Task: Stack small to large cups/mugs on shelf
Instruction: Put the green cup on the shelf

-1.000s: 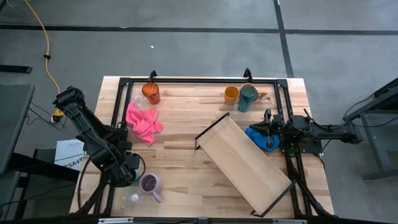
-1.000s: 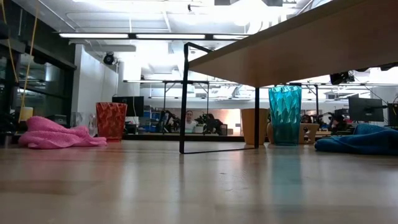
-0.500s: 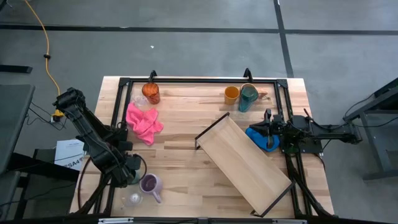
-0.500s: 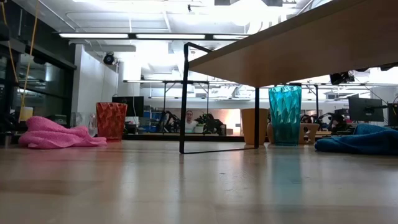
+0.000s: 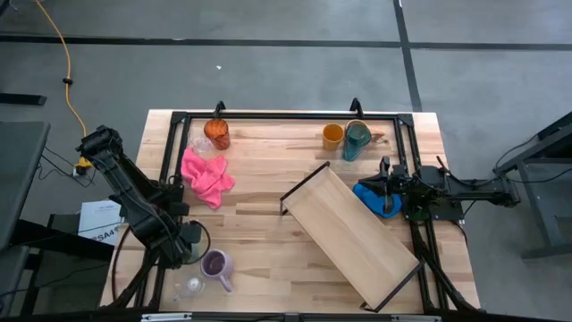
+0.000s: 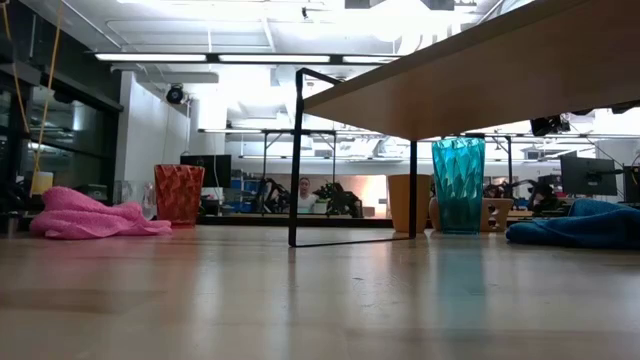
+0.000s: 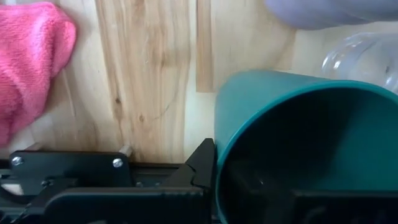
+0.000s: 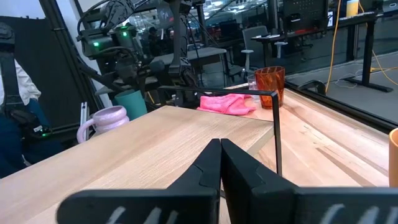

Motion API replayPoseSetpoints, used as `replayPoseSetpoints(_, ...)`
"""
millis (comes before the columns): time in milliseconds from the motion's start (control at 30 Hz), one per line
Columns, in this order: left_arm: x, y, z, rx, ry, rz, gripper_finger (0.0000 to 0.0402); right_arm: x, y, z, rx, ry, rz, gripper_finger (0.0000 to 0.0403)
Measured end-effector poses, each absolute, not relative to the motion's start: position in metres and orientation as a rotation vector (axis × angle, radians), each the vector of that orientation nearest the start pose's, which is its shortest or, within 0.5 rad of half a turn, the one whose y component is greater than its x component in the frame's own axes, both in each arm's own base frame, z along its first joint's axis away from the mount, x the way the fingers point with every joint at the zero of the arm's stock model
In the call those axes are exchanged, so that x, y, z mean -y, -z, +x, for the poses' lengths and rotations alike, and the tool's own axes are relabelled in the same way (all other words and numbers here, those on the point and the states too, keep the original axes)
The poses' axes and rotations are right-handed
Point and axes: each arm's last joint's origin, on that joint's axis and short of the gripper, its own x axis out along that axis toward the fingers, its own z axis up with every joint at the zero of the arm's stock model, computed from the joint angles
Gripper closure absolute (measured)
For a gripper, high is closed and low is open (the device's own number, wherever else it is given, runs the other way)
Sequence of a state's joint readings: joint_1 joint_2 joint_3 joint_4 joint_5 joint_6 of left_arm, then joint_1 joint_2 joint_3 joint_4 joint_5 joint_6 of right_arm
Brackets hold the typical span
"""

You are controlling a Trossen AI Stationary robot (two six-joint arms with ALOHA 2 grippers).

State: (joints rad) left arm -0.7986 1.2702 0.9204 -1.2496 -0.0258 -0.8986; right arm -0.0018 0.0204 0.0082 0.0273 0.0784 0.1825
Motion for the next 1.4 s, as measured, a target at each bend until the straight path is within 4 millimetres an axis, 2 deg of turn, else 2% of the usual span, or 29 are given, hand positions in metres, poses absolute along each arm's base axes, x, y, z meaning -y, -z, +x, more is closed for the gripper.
replayPoseSetpoints(200, 0.133, -0.249, 0.133, -1.540, -0.137, -0.015, 0.0400, 0.002, -0.167, 0.098, 0.022, 0.079, 0.183, 0.0402)
replayPoseSetpoints(367, 0.124, -0.273, 0.130, -1.484, -0.204, -0.005, 0.0400, 0.002, -0.167, 0.098, 0.022, 0.079, 0.183, 0.0402)
replayPoseSetpoints(667, 0.090, -0.317, 0.138, -1.310, -0.371, -0.028, 0.0401, 0.002, -0.167, 0.098, 0.022, 0.079, 0.183, 0.0402)
replayPoseSetpoints(800, 0.075, -0.329, 0.142, -1.201, -0.434, -0.039, 0.0401, 0.002, -0.167, 0.098, 0.022, 0.079, 0.183, 0.0402)
replayPoseSetpoints(1033, 0.056, -0.352, 0.147, -0.813, -0.393, -0.262, 0.0401, 0.002, -0.167, 0.098, 0.023, 0.079, 0.183, 0.0402)
replayPoseSetpoints(1167, 0.048, -0.362, 0.137, -0.582, -0.345, -0.373, 0.0402, 0.002, -0.167, 0.098, 0.022, 0.079, 0.183, 0.0402)
replayPoseSetpoints(1300, 0.041, -0.363, 0.126, -0.367, -0.294, -0.457, 0.0401, 0.002, -0.167, 0.098, 0.022, 0.079, 0.183, 0.0402)
replayPoseSetpoints(1400, 0.039, -0.356, 0.121, -0.208, -0.242, -0.508, 0.0401, 0.002, -0.167, 0.098, 0.022, 0.079, 0.183, 0.0402)
